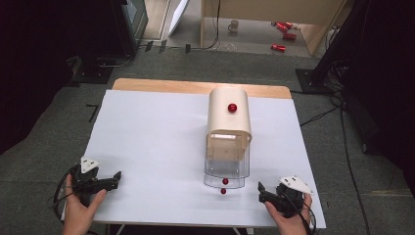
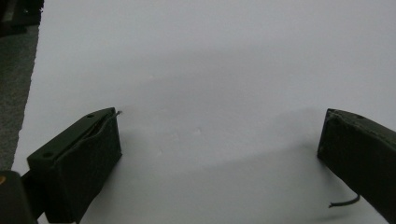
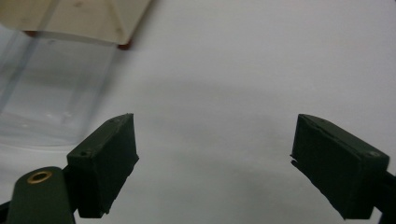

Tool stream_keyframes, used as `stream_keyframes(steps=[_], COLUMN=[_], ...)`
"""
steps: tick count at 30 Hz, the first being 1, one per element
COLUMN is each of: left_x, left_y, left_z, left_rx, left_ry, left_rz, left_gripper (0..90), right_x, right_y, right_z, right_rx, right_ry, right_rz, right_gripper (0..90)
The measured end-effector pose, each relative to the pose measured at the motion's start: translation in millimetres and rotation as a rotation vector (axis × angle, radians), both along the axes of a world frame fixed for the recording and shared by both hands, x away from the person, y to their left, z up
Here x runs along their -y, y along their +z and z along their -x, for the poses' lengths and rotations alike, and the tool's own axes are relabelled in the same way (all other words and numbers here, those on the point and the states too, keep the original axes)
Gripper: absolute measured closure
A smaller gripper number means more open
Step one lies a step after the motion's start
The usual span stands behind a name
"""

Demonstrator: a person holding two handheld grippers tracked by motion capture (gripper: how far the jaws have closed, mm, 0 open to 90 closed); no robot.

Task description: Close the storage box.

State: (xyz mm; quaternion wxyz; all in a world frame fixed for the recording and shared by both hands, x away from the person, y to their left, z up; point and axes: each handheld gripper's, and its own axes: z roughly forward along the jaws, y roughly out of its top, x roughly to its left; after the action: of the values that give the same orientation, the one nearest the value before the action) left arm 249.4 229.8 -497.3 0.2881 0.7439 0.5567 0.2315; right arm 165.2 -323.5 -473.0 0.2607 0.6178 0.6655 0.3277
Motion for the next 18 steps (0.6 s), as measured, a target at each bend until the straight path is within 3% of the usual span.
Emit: stream_keyframes(steps=[9, 18], left_x=[0.0, 0.0], left_y=[0.0, 0.0], left_z=[0.0, 0.1], left_rx=[0.0, 0.0], left_ry=[0.0, 0.0], left_rz=[-0.001, -0.001], left_gripper=[0.0, 0.0], right_x=[-28.9, -40.3], right_y=[17.2, 30.3], right_z=[12.1, 22.5], right_rx=[0.028, 0.069], right_ry=[0.082, 0.112], right_rz=[-0.039, -0.051], right_gripper=[19.5, 27.3])
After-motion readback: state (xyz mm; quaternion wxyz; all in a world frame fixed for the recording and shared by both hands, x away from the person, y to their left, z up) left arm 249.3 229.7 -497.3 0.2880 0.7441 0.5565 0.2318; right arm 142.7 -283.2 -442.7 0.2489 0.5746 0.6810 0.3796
